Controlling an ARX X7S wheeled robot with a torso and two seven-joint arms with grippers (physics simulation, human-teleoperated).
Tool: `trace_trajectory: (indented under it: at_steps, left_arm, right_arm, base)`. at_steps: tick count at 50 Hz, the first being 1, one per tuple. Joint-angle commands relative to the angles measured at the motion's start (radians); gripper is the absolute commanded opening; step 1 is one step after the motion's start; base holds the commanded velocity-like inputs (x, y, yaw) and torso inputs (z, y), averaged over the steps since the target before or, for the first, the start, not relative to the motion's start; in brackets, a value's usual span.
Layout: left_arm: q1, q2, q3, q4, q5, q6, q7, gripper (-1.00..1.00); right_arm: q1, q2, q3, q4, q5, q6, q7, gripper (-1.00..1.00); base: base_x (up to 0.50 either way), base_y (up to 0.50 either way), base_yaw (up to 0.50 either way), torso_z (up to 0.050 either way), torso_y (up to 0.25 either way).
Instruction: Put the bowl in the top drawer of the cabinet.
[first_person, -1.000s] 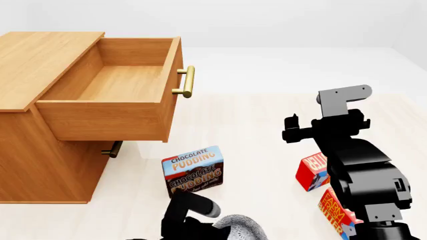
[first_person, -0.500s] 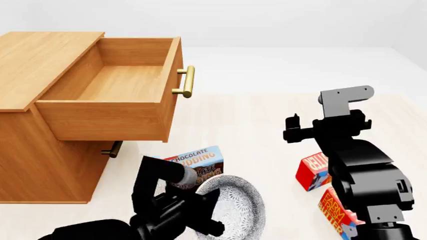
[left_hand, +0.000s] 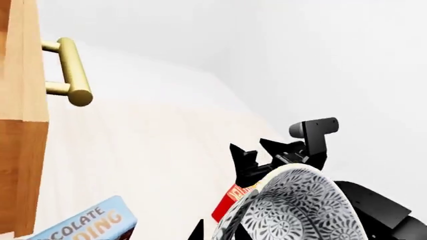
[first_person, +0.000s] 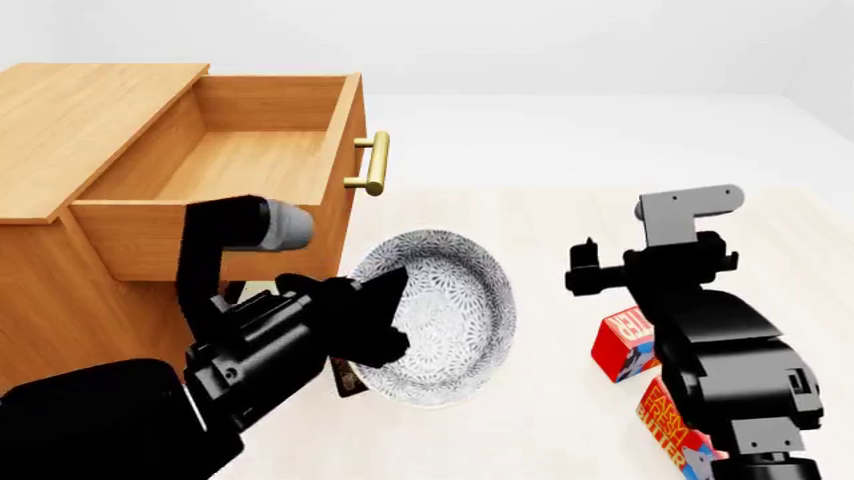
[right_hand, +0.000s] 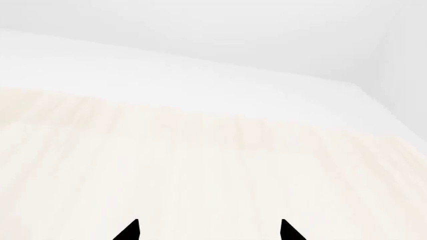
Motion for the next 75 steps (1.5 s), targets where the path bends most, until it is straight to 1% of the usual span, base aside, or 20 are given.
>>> trace_trajectory:
  at_steps: [1,10,15,24,33,42,48,54,61,64,70,75]
  left_arm:
    - [-0.177,0.003,-0.033,-0.039,-0.114,-0.004,-0.117,-1.00]
    - [-0.305,0.026,-0.036,-0.098,-0.183,-0.009,-0.174,-1.00]
    - [-0.385,0.047,-0.032,-0.179,-0.200,-0.013,-0.192,-1.00]
    - [-0.503,0.063,-0.033,-0.357,-0.211,-0.024,-0.178,-1.00]
    - [-0.556,0.084,-0.015,-0.496,-0.152,-0.012,-0.178,-1.00]
    - [-0.561,0.094,-0.021,-0.604,-0.108,0.024,-0.143,-1.00]
    - [-0.555,0.109,-0.022,-0.687,-0.104,0.051,-0.147,-1.00]
    - [-0.583,0.139,0.000,-0.827,-0.072,0.052,-0.091,-1.00]
    - [-0.615,0.194,0.032,-1.049,-0.029,0.069,-0.027,-1.00]
    - [-0.622,0.212,0.039,-1.105,-0.013,0.081,0.004,-1.00]
    - [-0.641,0.244,0.049,-1.203,0.011,0.106,0.028,-1.00]
    - [-0.668,0.271,0.064,-1.324,0.032,0.117,0.065,-1.00]
  right_arm:
    - [-0.007,-0.006,-0.008,0.037,0.000,-0.032,-0.007,1.00]
    - [-0.010,-0.006,-0.004,0.030,0.009,-0.035,-0.011,1.00]
    - [-0.016,-0.006,-0.004,0.029,0.014,-0.041,-0.015,1.00]
    - [-0.018,-0.001,0.006,0.046,0.022,-0.055,-0.021,1.00]
    - [-0.028,0.005,0.011,0.032,0.029,-0.051,-0.020,1.00]
    - [-0.029,0.004,0.015,0.050,0.033,-0.062,-0.021,1.00]
    - [-0.024,0.003,0.023,0.059,0.036,-0.063,-0.013,1.00]
    - [-0.028,0.005,0.023,0.055,0.038,-0.059,-0.012,1.00]
    - [-0.026,0.008,0.001,0.060,0.023,-0.068,-0.012,1.00]
    - [-0.030,0.011,-0.011,0.064,0.011,-0.078,-0.009,1.00]
    - [-0.034,0.011,-0.021,0.073,0.004,-0.092,-0.008,1.00]
    - [-0.037,0.014,-0.020,0.075,0.005,-0.097,-0.008,1.00]
  base:
    - [0.00,0.00,0.00,0.000,0.000]
    - [0.00,0.00,0.00,0.000,0.000]
    - [0.00,0.00,0.00,0.000,0.000]
    - [0.00,0.00,0.00,0.000,0.000]
    - [0.00,0.00,0.00,0.000,0.000]
    - [0.00,0.00,0.00,0.000,0.000]
    - [0.00,0.00,0.00,0.000,0.002]
    - [0.00,0.00,0.00,0.000,0.000]
    - [0.00,0.00,0.00,0.000,0.000]
    - [0.00,0.00,0.00,0.000,0.000]
    - [0.00,0.00,0.00,0.000,0.002]
    - [0.00,0.00,0.00,0.000,0.000]
